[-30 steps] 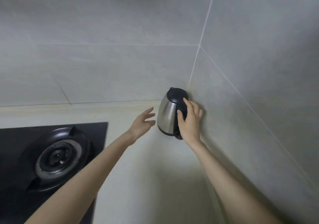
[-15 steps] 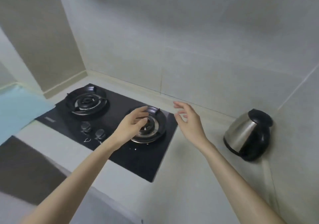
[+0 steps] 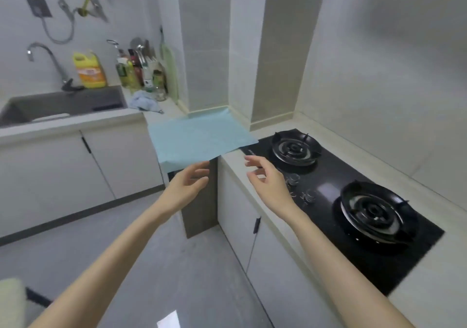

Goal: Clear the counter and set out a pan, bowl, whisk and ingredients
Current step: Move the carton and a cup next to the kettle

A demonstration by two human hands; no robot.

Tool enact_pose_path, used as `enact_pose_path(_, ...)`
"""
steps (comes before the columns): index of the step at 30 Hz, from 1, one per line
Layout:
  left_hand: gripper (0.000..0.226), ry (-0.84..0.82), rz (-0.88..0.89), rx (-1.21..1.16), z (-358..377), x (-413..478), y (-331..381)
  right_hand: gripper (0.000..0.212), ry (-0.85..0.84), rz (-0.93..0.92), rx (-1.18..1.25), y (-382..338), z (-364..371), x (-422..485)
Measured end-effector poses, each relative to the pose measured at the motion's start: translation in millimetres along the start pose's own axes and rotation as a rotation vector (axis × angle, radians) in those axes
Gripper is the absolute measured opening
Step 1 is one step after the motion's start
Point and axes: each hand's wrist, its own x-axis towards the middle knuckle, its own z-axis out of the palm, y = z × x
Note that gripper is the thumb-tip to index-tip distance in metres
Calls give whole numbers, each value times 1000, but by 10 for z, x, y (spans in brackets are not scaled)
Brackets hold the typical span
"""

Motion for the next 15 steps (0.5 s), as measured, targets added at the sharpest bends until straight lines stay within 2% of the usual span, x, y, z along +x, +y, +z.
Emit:
enact_pose_path(10,42,481,-198,-35,-2232,-812,-1054,34,-465,-214,2,-964,2426,729)
enact_pose_path(15,41,671,-273,-41,-3042,-879,-1518,35,-608,-321,7,-1304,3446,1186)
